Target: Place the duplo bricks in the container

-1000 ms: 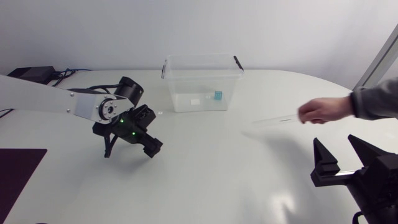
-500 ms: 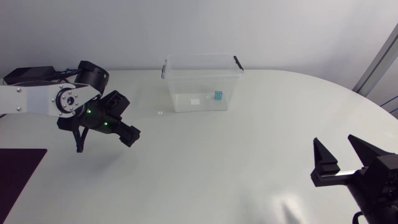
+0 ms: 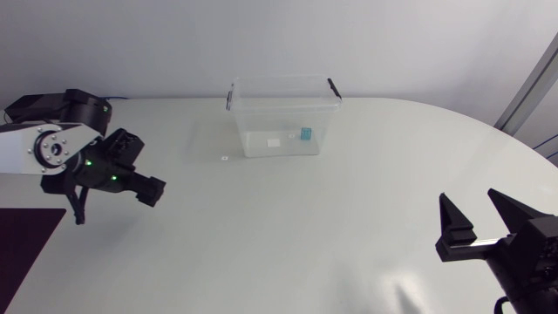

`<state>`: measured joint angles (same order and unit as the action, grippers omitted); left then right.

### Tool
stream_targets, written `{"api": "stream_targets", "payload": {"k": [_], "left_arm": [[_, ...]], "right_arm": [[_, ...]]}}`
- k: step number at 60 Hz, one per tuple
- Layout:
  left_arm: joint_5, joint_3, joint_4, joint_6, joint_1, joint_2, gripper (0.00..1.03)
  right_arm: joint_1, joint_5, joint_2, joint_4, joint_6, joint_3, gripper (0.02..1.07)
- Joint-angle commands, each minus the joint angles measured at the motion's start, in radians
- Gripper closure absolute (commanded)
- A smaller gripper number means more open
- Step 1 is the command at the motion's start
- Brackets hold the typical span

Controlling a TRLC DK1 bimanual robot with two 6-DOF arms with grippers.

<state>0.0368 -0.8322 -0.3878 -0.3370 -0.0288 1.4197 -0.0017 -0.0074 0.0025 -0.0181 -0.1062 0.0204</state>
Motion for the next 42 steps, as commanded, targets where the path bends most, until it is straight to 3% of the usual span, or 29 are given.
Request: {"api": "stream_targets", "payload": {"k": [1, 14, 27, 34, 42], "left_arm": [[0.014, 0.033, -0.025, 0.059, 0.076, -0.051, 0.04], [0.014, 0.085, -0.059, 0.128, 0.303, -0.125, 0.04], [0.003, 0.13, -0.065, 0.144, 0.587, -0.183, 0.04], [-0.06, 0.147, -0.174, 0.154, 0.774, -0.281, 0.05], [-0.069, 0.143, -0.336, 0.154, 0.865, -0.378, 0.05]], "right_arm": [[0.002, -0.008, -0.007, 0.009, -0.013, -0.02, 0.07], [0.002, -0.008, -0.007, 0.009, -0.013, -0.02, 0.07], [0.002, -0.008, -0.007, 0.009, -0.013, -0.02, 0.07], [0.002, -0.008, -0.007, 0.009, -0.013, -0.02, 0.07], [0.002, -0.008, -0.007, 0.009, -0.013, -0.02, 0.07]]}}
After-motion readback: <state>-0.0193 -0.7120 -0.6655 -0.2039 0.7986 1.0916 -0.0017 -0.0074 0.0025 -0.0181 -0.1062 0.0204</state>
